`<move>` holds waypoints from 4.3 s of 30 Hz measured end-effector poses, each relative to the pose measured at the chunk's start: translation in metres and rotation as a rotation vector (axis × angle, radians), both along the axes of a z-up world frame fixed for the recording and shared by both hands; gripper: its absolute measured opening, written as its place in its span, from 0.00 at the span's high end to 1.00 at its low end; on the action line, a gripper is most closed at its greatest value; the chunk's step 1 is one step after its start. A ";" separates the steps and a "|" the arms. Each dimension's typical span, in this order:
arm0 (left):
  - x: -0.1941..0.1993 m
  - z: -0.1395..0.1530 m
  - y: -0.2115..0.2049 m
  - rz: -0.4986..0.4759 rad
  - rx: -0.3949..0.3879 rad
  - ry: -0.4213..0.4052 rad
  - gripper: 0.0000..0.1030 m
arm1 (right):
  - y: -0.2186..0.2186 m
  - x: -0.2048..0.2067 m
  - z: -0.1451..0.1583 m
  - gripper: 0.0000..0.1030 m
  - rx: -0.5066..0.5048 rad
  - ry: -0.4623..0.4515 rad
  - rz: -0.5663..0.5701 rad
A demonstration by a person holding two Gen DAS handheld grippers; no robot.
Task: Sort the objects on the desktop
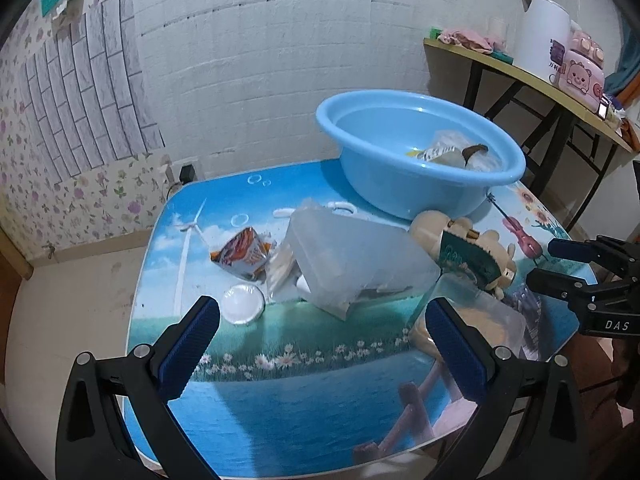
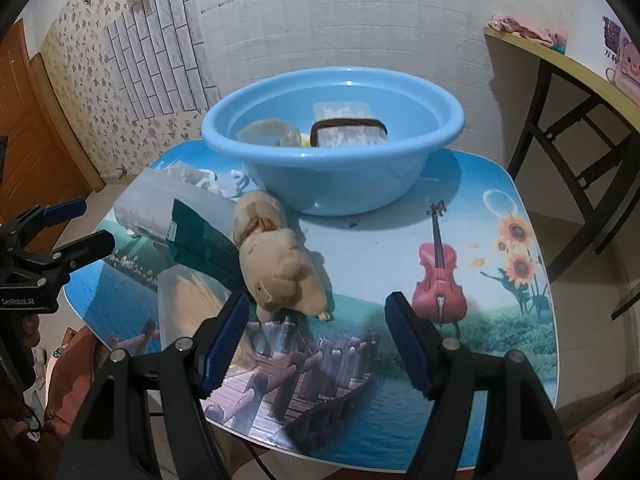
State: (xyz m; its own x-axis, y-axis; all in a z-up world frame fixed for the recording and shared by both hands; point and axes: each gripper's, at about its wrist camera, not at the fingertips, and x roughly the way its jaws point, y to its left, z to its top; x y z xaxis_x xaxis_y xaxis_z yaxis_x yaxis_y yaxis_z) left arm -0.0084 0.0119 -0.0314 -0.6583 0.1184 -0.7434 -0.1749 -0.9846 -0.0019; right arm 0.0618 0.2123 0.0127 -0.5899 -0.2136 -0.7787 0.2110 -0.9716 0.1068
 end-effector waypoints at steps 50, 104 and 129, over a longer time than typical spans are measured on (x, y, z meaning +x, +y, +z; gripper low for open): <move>-0.040 -0.016 -0.005 -0.077 0.105 -0.014 0.00 | -0.009 -0.026 -0.015 0.31 -0.043 -0.014 0.049; -0.034 0.009 0.062 -0.212 0.085 -0.007 0.72 | 0.056 -0.006 -0.010 0.56 -0.086 0.043 -0.039; -0.039 -0.026 0.067 -0.311 -0.011 -0.014 0.24 | 0.050 -0.014 -0.020 0.54 -0.079 -0.009 -0.022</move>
State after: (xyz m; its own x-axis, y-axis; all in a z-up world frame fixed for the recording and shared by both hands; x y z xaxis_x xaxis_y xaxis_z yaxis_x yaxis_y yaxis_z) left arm -0.0473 0.0789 -0.0570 -0.5817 0.3041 -0.7545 -0.4674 -0.8840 0.0040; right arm 0.0483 0.2621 -0.0072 -0.5882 -0.2622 -0.7650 0.1887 -0.9644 0.1854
